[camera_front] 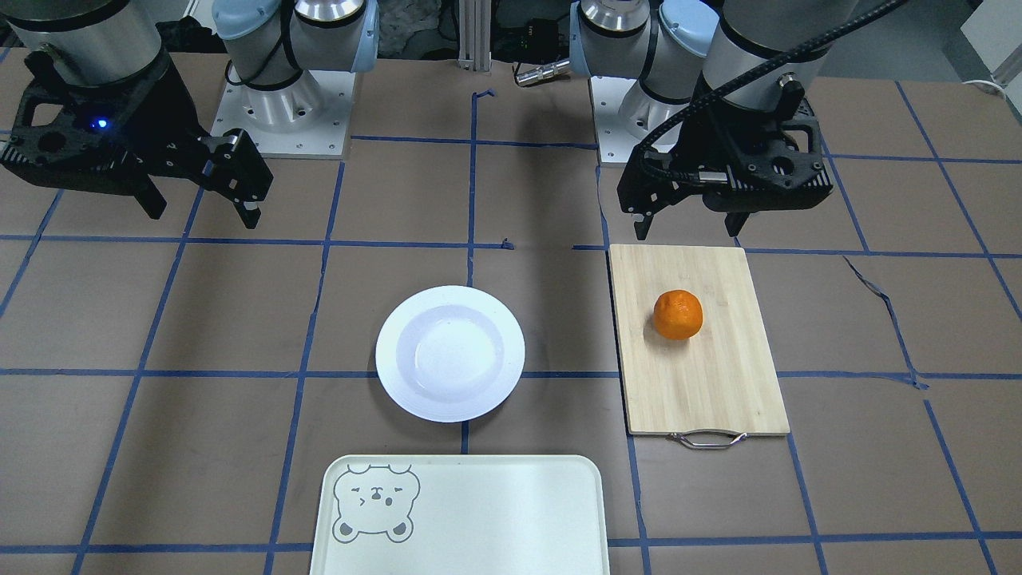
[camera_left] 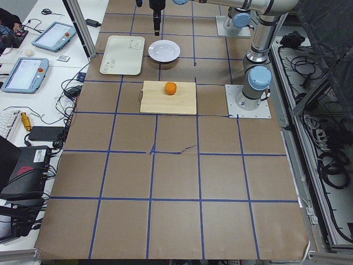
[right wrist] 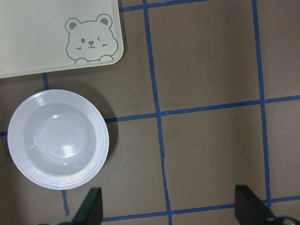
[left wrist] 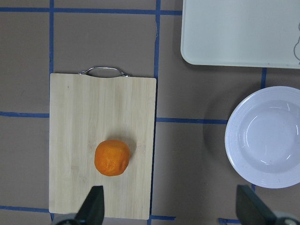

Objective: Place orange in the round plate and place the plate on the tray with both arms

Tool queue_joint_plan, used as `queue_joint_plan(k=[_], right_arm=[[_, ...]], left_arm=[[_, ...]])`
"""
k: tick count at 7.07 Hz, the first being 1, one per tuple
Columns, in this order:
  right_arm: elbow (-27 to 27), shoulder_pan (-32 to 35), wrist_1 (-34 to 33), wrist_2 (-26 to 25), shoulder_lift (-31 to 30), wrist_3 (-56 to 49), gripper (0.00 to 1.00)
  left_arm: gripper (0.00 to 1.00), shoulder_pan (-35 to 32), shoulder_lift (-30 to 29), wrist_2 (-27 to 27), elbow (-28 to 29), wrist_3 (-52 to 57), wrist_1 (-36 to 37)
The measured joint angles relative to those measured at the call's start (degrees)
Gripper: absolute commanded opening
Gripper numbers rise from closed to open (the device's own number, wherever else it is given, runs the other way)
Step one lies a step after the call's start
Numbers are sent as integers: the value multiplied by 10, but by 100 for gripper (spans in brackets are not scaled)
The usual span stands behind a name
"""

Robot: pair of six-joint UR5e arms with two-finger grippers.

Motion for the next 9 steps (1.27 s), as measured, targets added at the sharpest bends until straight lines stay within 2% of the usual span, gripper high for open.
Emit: queue_joint_plan(k=[9], right_arm=[[0, 0, 0, 1, 0, 0, 100]], left_arm=[[100, 13, -10, -1, -1, 0, -2]])
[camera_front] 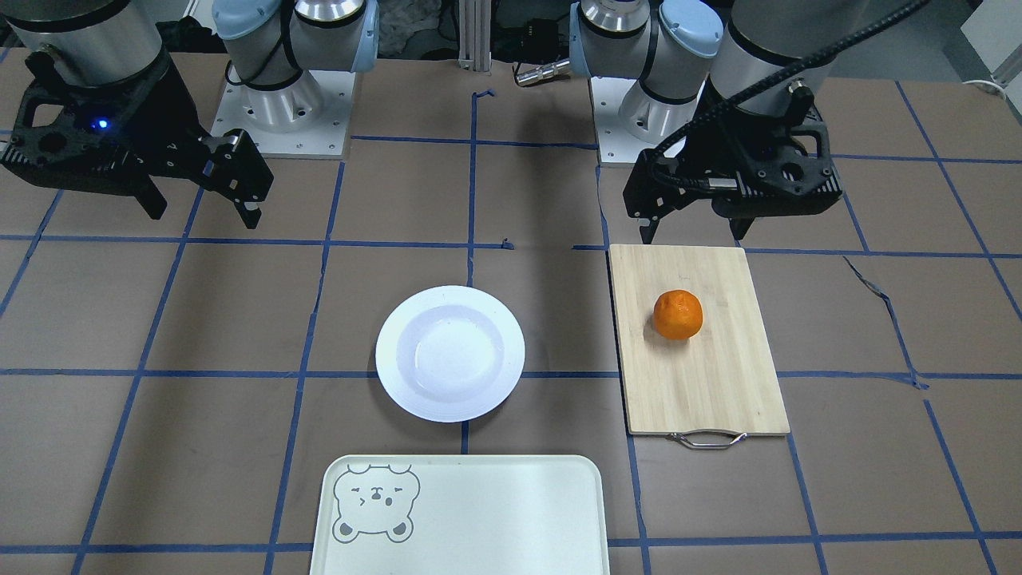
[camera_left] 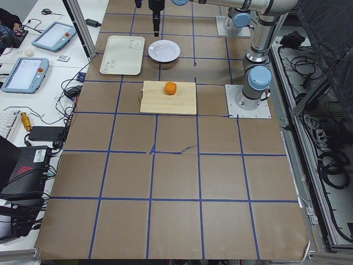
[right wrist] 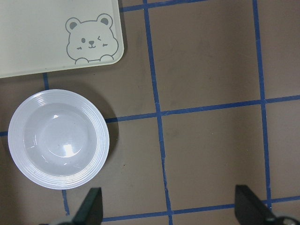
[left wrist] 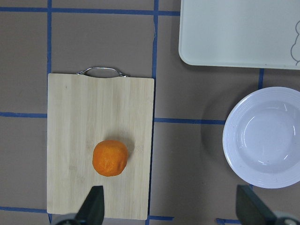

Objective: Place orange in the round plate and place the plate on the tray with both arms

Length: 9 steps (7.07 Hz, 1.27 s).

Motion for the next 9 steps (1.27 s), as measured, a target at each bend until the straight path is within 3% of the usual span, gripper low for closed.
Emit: queue_joint_plan(k=[2, 5, 9], right_arm=[[0, 0, 0, 0, 0, 0, 100], [0, 0, 0, 0, 1, -1, 100], [8, -1, 0, 1, 0, 0, 100]], left_arm=[[100, 14, -25, 3, -47, 10, 13], [100, 62, -53, 30, -186, 61, 99], [97, 85, -118, 47, -247, 82, 133]])
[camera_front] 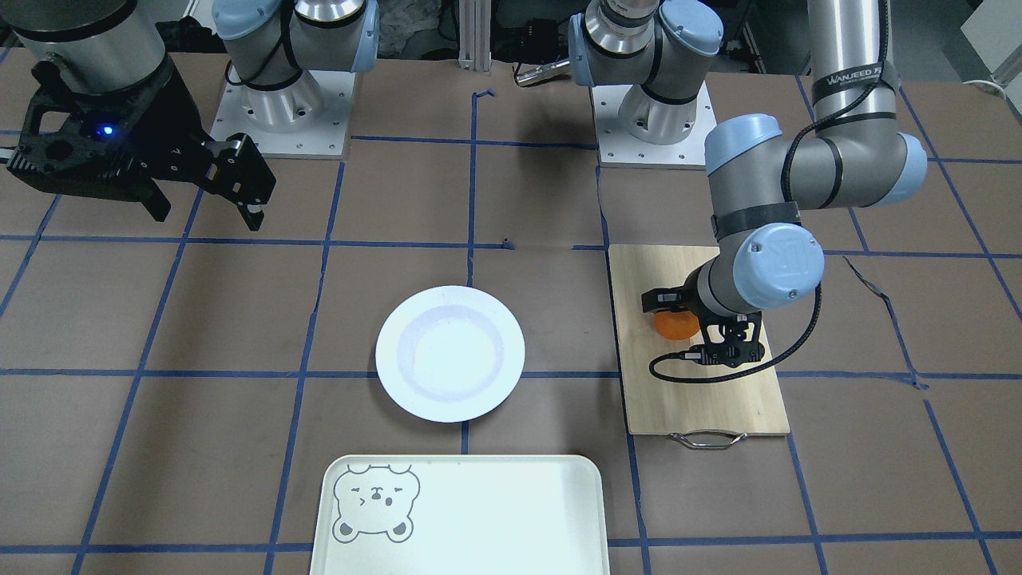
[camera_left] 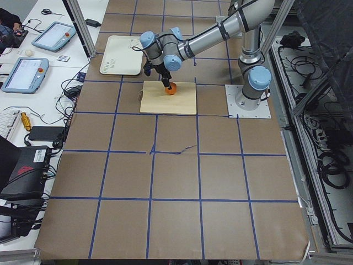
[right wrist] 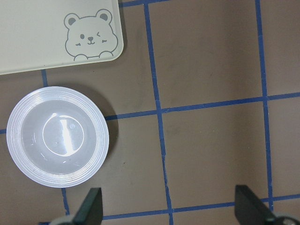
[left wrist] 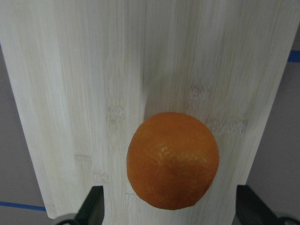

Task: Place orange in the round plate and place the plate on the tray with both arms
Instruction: 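Lower the left gripper onto the orange on the cutting board and grasp it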

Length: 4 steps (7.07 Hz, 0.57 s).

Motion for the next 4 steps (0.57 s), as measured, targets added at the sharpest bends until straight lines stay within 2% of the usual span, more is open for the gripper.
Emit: queue_joint_plan(k=[1, 2, 4], right_arm=[[2, -1, 0, -1, 0, 0, 100], [3, 0, -1, -1, 0, 0, 100], [3, 0, -4, -1, 0, 0, 100]], left_arm=[[72, 0, -13, 0, -7, 3, 16], [52, 0, -25, -1, -11, 5, 29], [26, 0, -30, -2, -5, 20, 35]])
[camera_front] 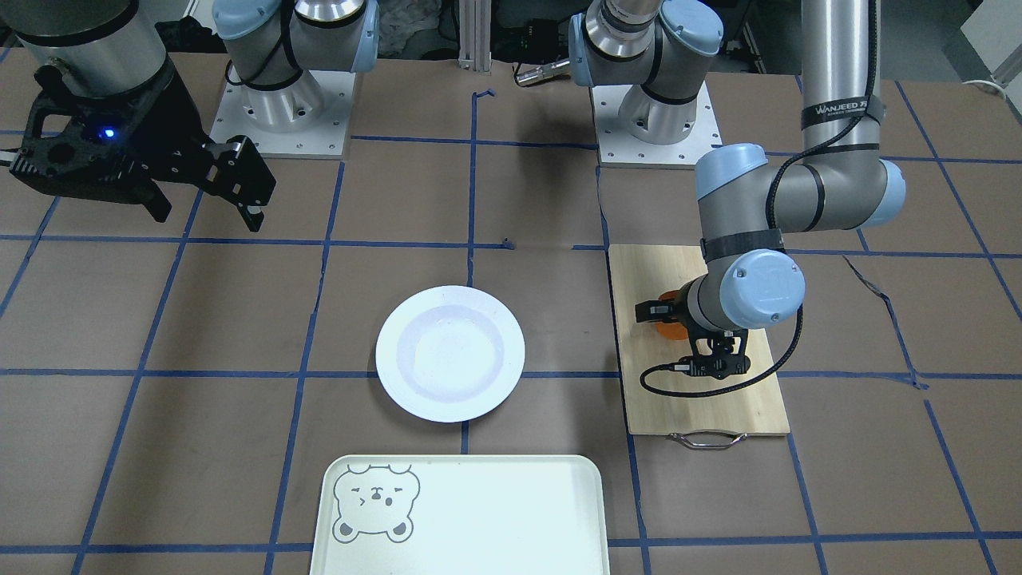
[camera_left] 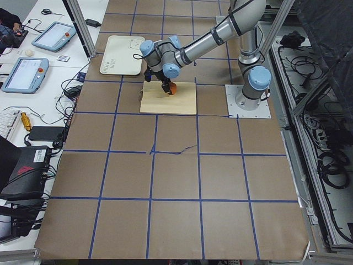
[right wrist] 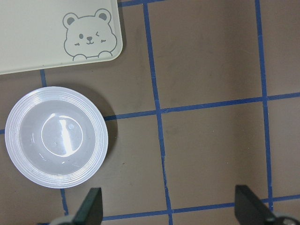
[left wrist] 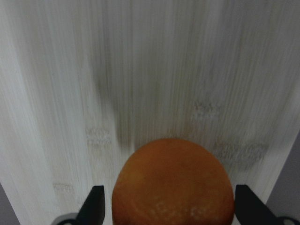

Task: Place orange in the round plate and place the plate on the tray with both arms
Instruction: 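Lower the left gripper onto the orange on the cutting board and grasp it, then carry the orange with the left gripper over the white plate and lower it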

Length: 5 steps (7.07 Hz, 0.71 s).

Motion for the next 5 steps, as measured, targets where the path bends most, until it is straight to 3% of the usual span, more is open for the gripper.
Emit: queue_joint_plan(k=[2, 5], right_arm=[[2, 0, -1, 0, 0, 0, 100], [4, 0, -3, 1, 0, 0, 100]], left_arm=[[26, -3, 12, -11, 16, 8, -10], [20, -36, 9, -131, 90, -48, -77]])
